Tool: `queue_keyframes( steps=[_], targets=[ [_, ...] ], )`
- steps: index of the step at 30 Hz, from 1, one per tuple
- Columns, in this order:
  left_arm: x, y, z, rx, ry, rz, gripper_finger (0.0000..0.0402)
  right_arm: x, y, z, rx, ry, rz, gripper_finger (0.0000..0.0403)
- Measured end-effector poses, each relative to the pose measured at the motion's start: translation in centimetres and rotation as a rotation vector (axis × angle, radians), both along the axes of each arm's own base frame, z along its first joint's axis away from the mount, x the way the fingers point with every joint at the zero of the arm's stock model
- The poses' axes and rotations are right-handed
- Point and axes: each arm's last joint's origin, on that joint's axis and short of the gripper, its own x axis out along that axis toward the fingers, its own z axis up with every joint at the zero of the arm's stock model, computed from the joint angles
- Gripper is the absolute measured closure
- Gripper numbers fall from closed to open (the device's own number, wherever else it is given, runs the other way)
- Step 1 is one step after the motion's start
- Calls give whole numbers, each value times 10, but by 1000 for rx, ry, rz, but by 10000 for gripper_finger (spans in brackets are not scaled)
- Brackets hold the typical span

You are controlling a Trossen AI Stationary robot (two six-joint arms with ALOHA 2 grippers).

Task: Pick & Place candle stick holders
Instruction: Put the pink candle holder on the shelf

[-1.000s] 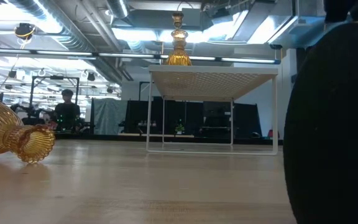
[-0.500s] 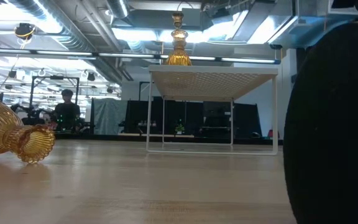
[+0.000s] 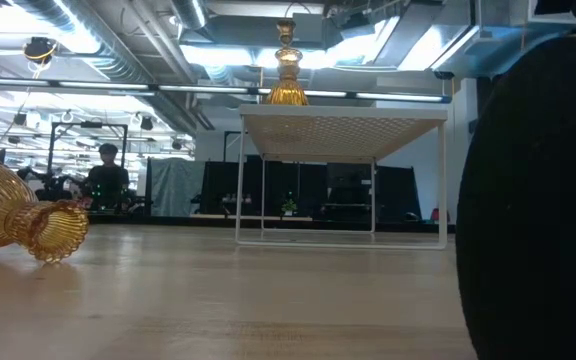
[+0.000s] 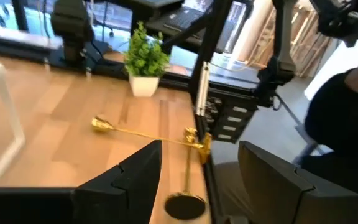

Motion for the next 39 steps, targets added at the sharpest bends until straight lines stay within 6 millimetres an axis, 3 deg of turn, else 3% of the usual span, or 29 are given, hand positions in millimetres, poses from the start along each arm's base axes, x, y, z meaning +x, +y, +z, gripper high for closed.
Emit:
queue_keyframes(
  steps=[9, 17, 26, 30, 39],
  targets=[
    [-19, -5, -25, -185, 291, 84, 194, 0, 0, 0, 2, 7, -6, 269],
    [-43, 0, -49, -363, 613, 293, 194, 1, -1, -1, 11, 18, -31, 269],
    [-75, -1, -62, -421, 862, 464, 194, 2, -1, -2, 15, 31, -54, 269],
    [-89, -1, -64, -393, 912, 538, 194, 2, -1, -2, 15, 31, -55, 269],
    [-114, -19, -65, -503, 908, 589, 194, 2, -1, -2, 15, 31, -55, 270]
  ],
)
